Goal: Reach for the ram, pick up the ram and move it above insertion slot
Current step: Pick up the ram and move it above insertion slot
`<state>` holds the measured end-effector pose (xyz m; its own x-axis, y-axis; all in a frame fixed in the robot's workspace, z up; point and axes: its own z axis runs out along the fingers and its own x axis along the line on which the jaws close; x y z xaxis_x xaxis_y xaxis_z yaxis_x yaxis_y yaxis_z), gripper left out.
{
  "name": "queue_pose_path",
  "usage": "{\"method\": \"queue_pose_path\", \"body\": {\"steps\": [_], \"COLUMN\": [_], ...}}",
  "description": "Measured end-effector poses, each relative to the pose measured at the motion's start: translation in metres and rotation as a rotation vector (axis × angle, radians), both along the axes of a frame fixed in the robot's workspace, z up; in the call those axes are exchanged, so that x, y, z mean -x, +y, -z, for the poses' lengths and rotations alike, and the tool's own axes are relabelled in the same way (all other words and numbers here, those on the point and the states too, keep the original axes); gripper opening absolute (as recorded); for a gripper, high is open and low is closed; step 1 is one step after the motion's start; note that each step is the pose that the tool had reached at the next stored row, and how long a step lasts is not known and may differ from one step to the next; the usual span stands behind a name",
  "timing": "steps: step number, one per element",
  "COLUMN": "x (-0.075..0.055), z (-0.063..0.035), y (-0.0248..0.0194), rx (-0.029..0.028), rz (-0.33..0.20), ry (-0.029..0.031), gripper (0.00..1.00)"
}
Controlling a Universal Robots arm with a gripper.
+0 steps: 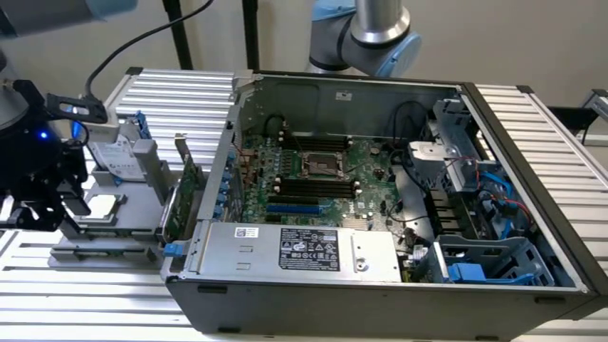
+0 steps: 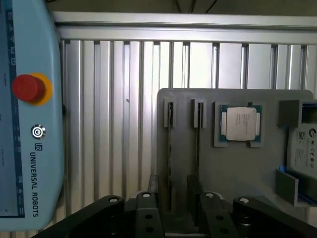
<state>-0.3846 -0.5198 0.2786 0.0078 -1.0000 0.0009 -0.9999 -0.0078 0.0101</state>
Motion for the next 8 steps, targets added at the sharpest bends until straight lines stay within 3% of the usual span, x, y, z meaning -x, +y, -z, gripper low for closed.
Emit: {"method": "queue_pose_path", "body": {"steps": [8], "x": [-0.001], "z": [0.0144], "y": [-0.0009], "rx": [0.0001], "rz": [0.0], "ry": [0.0001], "gripper": [0.36]}}
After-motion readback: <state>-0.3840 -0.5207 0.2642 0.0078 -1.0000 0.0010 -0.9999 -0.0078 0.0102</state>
